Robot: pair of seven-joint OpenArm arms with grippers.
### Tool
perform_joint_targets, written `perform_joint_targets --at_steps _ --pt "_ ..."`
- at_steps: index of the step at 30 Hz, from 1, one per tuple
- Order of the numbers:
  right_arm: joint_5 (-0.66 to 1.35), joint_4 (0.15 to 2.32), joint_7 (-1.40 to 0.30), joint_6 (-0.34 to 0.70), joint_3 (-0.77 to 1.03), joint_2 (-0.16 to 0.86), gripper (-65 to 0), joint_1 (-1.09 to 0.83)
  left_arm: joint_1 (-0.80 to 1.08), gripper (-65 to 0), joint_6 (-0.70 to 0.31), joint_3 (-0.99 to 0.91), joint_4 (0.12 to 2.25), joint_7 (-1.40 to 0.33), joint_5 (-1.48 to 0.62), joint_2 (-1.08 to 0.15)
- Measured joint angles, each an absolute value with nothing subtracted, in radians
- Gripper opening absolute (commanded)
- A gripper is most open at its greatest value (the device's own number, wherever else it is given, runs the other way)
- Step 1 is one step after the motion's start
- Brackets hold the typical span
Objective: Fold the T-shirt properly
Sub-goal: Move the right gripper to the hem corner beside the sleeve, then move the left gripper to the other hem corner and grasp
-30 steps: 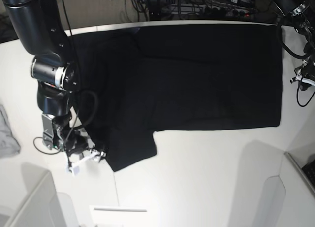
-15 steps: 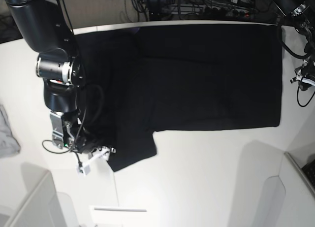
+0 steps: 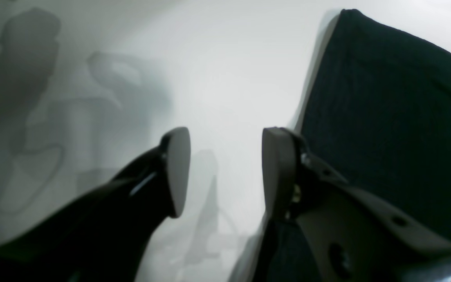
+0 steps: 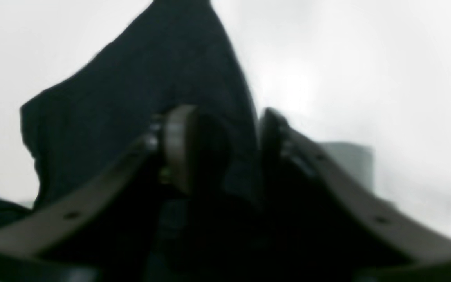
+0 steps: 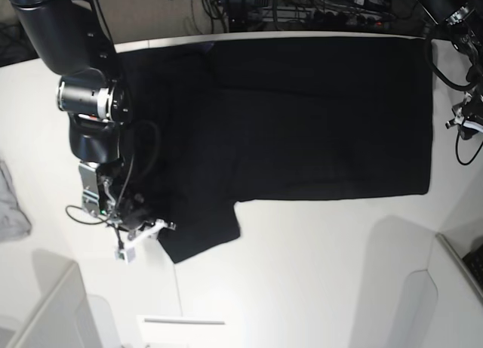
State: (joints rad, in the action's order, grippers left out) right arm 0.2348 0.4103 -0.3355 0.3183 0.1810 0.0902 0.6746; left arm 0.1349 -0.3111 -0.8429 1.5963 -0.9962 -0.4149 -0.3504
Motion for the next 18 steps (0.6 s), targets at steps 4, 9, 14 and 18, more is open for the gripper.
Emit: perform_joint_targets --at_steps 4,9,14,18 --pt "0.233 0.41 -0.342 0.318 0.181 0.09 -60.5 0.672 0.102 -35.7 -0.315 -0.775 1.596 -0.998 -0.359 -0.358" --pt "0.233 0.409 -0.351 0.318 0.181 0.089 -65.0 0.672 -0.002 -21.6 -0.314 -0.75 1.542 -0.991 -0.251 -0.355" --pt "0.234 0.409 -0.353 0.318 0.181 0.09 -65.0 0.673 -0.112 -9.5 -0.314 -0.749 1.403 -0.998 -0.236 -0.357" --pt "0.236 0.409 -0.357 0.318 0.181 0.09 -65.0 0.673 -0.198 -9.5 -0.313 -0.747 1.293 -0.994 -0.236 -0.363"
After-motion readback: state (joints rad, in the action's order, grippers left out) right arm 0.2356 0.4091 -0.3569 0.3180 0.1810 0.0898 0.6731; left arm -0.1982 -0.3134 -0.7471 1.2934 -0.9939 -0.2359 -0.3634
